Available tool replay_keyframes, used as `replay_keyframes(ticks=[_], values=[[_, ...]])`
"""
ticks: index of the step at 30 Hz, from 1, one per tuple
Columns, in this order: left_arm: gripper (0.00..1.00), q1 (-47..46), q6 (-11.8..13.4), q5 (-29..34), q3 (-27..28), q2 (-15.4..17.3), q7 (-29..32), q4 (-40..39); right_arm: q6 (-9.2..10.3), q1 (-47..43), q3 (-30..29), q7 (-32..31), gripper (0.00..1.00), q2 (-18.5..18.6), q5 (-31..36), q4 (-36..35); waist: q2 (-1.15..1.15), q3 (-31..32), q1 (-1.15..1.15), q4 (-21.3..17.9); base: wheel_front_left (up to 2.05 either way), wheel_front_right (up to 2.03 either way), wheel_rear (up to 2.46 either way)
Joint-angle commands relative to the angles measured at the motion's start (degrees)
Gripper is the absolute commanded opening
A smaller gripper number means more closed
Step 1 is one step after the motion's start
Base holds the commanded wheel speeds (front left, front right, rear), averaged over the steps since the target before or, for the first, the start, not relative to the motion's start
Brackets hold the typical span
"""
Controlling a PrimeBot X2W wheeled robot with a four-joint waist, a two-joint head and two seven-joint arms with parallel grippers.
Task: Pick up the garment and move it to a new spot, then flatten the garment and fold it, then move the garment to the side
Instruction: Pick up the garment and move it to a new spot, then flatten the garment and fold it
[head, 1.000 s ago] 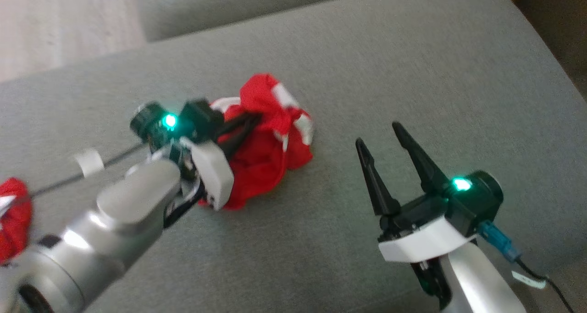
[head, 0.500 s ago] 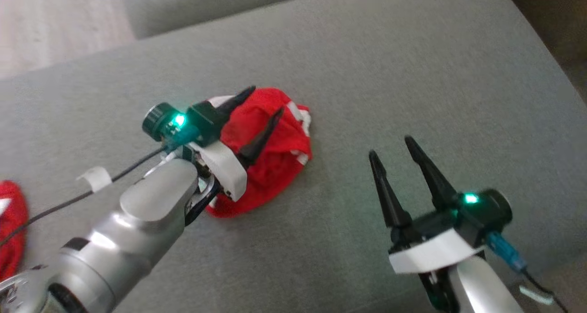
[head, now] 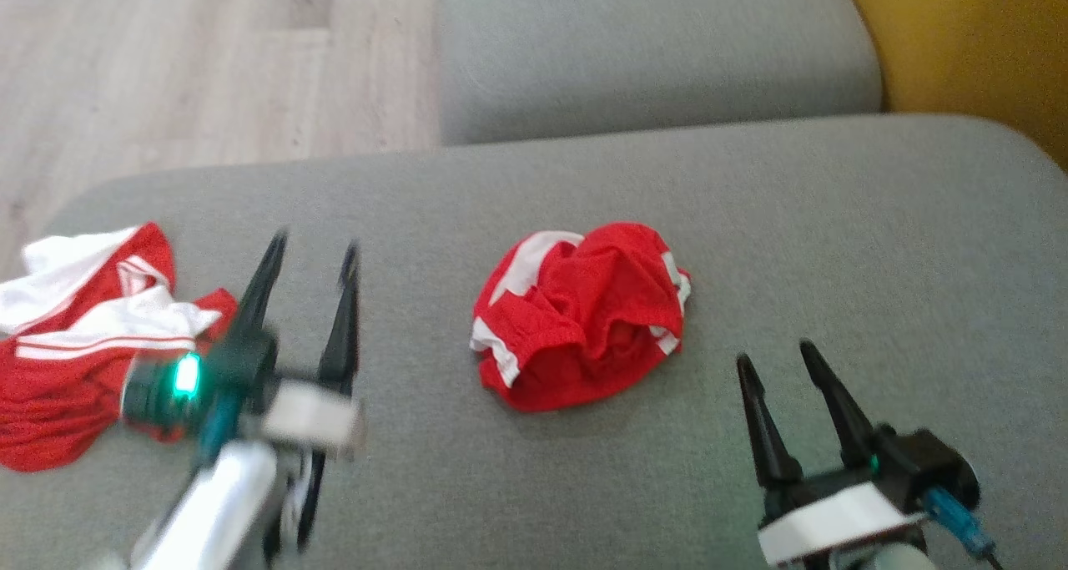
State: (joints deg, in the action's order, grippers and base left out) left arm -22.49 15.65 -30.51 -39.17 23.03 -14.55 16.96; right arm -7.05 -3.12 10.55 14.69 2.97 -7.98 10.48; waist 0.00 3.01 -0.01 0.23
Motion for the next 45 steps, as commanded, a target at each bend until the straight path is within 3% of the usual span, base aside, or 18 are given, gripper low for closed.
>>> replay_keyframes(ticks=[1, 5, 8, 12, 17, 26, 45], values=[[1.00, 3.3, 2.0, 1.3, 5.4, 0.5, -0.4, -4.6, -0.44, 0.3, 0.1, 0.3, 1.00, -0.1, -0.1, -1.2, 0.00, 2.5, 0.01, 2.3, 0.00, 0.00, 0.00], [1.00, 18.1, 5.7, 5.6, 14.4, -3.6, -0.4, -12.9, -0.44, -2.4, -1.8, 0.3, 1.00, -0.1, 0.3, -0.7, 0.00, 3.7, 0.01, 3.1, 0.00, 0.00, 0.00], [1.00, 23.9, 5.7, 8.3, 17.7, -6.1, -0.4, -16.0, -0.44, -3.7, -2.7, 0.3, 1.00, -0.1, 0.2, -1.1, 0.00, 4.3, 0.01, 3.4, 0.00, 0.00, 0.00], [1.00, 31.9, 2.9, 13.0, 20.6, -11.0, -0.4, -18.6, -0.44, -6.3, -3.2, 0.3, 1.00, -0.1, -0.2, -1.8, 0.00, 5.4, 0.01, 3.6, 0.00, 0.00, 0.00], [1.00, 35.3, -2.6, 17.3, 22.2, -15.2, -0.4, -18.7, -0.44, -8.2, -4.1, 0.3, 1.00, -0.1, 0.1, -2.4, 0.00, 6.2, 0.01, 3.1, 0.00, 0.00, 0.00], [1.00, 36.9, -7.7, 22.2, 25.3, -17.9, -0.4, -17.0, -0.44, -7.8, -2.8, 0.3, 1.00, -0.1, 0.2, -2.1, 0.00, 6.6, 0.01, 2.1, 0.00, 0.00, 0.00], [1.00, 37.7, -12.6, 24.3, 27.4, -19.9, -0.4, -15.2, -0.44, -7.4, -2.5, 0.3, 1.00, -0.1, 0.6, -1.3, 0.00, 6.4, 0.01, 1.8, 0.00, 0.00, 0.00]])
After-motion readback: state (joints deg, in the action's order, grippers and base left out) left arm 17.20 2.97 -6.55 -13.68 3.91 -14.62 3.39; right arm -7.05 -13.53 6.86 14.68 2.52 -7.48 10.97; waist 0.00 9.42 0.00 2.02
